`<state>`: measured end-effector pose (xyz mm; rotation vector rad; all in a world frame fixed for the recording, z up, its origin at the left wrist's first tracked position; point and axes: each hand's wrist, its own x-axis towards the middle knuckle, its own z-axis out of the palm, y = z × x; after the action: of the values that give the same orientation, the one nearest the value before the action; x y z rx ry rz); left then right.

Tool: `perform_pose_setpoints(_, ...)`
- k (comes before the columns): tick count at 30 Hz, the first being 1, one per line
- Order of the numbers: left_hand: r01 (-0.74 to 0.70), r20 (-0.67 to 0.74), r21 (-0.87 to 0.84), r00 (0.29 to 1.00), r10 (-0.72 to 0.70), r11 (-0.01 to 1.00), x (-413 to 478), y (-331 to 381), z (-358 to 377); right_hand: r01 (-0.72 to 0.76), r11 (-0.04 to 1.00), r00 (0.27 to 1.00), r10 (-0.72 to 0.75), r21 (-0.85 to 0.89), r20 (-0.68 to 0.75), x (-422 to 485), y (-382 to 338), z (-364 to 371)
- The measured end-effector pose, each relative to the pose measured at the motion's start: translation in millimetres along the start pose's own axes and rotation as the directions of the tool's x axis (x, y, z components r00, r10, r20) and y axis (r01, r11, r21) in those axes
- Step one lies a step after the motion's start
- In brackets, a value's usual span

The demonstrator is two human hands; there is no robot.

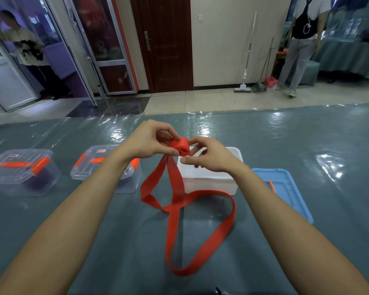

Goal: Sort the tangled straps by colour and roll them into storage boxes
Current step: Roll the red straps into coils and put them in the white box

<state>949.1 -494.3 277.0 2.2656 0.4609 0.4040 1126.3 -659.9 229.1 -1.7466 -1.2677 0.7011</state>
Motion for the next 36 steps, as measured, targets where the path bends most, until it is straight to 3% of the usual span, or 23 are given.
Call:
perform_pose_setpoints(2,-0.016,0.071,0.19,0.997,0.003,0.982,3,9,-4,0.03,0.979,0.999,-0.037,-0.202,-0.031,2,-5,-9)
perform_pose_setpoints(4,-0.057,0.159,0.319,0.987,0.005,0.946,7,18,-4,0.07,0.959,0.997,-0.06,-0.276,0.042,5,-13,-10)
perform_pose_setpoints(8,-0.1,0.217,0.337,0.976,0.026,0.936,13,25,-9,0.075,0.988,0.992,-0.059,-0.138,0.114,9,-16,-3)
perform_pose_setpoints(10,-0.086,0.161,0.236,0.986,0.049,0.968,11,21,-11,0.083,0.996,0.994,-0.085,0.032,0.061,6,-12,-3)
perform_pose_setpoints(14,-0.061,-0.097,-0.216,0.994,0.041,0.974,1,3,-1,0.124,0.907,0.992,-0.106,0.401,-0.068,1,-6,1)
perform_pose_setpoints(19,-0.111,-0.255,-0.488,0.967,-0.02,0.866,-6,-7,16,0.175,0.722,0.983,-0.089,0.669,-0.161,4,-12,6)
perform_pose_setpoints(23,-0.157,-0.31,-0.508,0.951,-0.01,0.847,-3,0,26,0.141,0.587,0.99,-0.061,0.797,-0.13,4,-13,19)
perform_pose_setpoints(26,-0.118,-0.269,-0.406,0.963,0.005,0.906,-3,0,19,0.075,0.683,0.997,-0.045,0.726,-0.061,2,-4,16)
perform_pose_setpoints(30,-0.064,-0.146,-0.208,0.989,0.033,0.976,-5,3,6,0.004,0.967,1.0,-0.01,0.256,0.023,0,-1,-5)
perform_pose_setpoints(33,-0.075,-0.071,0.004,0.995,0.075,0.997,-1,13,2,0.073,0.996,0.997,-0.072,0.047,-0.027,1,-13,-13)
perform_pose_setpoints(36,-0.07,-0.013,0.082,0.997,0.071,0.994,4,20,-5,0.111,0.993,0.994,-0.11,-0.051,0.021,3,-21,-16)
